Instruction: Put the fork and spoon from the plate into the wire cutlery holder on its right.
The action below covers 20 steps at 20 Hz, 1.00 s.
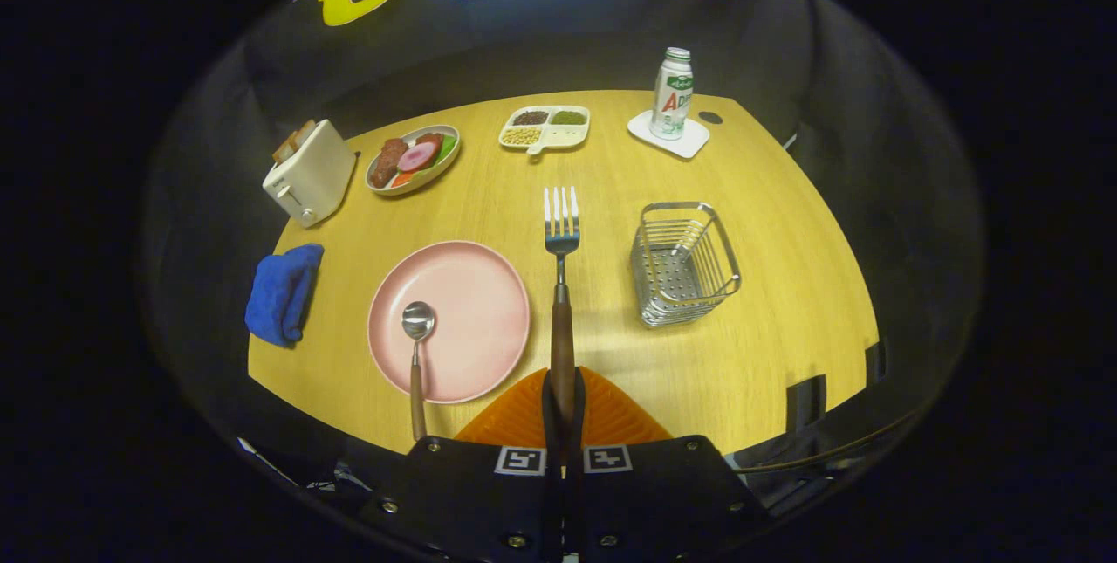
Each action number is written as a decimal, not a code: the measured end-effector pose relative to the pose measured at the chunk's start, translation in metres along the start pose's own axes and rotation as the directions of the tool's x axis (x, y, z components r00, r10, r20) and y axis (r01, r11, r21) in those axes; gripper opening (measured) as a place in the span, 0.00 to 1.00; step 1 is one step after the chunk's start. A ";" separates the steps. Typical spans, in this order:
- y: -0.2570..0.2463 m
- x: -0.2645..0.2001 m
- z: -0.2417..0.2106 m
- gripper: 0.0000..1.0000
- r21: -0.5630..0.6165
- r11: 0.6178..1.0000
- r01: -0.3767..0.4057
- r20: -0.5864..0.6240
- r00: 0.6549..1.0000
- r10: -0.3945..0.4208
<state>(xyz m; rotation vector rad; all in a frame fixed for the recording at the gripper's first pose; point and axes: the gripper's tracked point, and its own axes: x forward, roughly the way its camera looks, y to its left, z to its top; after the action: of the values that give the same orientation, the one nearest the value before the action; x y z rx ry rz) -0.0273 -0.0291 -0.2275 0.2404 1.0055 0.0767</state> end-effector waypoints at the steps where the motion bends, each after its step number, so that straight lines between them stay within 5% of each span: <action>1: -0.011 -0.003 0.001 0.02 0.006 1.000 0.016 -0.003 1.000 -0.016; 8: -0.068 -0.020 -0.002 0.02 -0.006 0.994 0.111 -0.093 0.989 -0.111; 20: -0.086 -0.018 0.003 0.02 -0.060 0.994 0.091 -0.345 0.932 -0.107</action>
<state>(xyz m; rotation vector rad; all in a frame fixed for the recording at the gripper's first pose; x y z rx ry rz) -0.0380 -0.1162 -0.2312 0.1377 1.3668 0.0496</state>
